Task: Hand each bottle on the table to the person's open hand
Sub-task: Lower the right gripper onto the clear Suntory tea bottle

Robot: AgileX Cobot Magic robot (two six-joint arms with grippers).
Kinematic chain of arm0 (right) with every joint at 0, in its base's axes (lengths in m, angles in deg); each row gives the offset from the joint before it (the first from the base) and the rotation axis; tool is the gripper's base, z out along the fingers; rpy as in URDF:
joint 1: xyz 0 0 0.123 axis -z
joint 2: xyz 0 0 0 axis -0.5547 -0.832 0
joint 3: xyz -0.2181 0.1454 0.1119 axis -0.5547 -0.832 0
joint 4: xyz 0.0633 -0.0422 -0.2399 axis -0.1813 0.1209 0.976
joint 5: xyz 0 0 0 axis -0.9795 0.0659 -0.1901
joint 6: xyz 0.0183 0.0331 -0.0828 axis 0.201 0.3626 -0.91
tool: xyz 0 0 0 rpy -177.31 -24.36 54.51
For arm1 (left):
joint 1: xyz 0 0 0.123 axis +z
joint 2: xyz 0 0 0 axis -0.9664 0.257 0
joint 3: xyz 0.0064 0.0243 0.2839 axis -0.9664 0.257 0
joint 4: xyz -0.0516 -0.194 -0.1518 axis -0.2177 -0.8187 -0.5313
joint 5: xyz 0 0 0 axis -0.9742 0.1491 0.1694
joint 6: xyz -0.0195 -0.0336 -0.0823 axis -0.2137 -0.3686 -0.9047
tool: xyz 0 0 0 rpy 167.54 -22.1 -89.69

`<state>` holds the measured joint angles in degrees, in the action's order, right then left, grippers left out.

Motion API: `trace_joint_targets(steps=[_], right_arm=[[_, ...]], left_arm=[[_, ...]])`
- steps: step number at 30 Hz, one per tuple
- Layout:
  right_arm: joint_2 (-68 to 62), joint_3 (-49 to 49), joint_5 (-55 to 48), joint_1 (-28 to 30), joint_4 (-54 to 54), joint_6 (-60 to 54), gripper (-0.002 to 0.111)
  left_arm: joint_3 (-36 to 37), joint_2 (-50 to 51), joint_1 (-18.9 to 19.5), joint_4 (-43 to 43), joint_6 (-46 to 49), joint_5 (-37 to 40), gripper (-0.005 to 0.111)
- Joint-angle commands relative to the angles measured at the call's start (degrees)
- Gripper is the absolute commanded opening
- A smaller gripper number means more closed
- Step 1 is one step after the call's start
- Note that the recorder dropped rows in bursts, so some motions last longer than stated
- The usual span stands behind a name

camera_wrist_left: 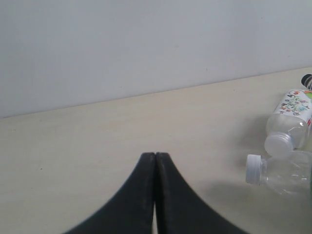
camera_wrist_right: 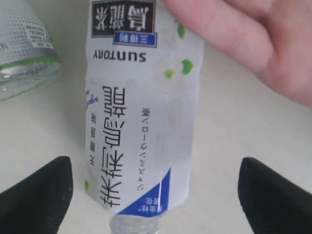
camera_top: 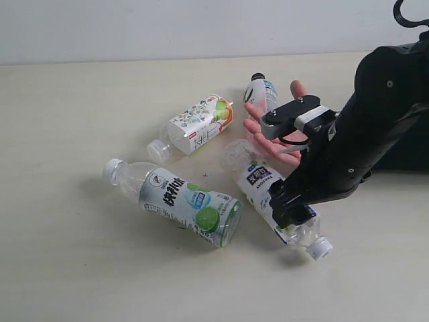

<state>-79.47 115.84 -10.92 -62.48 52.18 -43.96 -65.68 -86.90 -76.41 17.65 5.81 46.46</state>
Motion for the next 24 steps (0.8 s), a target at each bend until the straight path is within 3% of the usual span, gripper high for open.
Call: trace_joint_targets(steps=[1, 24], right_arm=[[0.0, 0.3, 2.2, -0.2, -0.4, -0.8, 0.087], [-4.1, 0.3, 3.1, -0.2, -0.4, -3.2, 0.084]], left_arm=[[0.0, -0.4, 0.1, -0.3, 0.1, -0.1, 0.001], [0.0, -0.4, 0.1, -0.3, 0.1, -0.1, 0.001]])
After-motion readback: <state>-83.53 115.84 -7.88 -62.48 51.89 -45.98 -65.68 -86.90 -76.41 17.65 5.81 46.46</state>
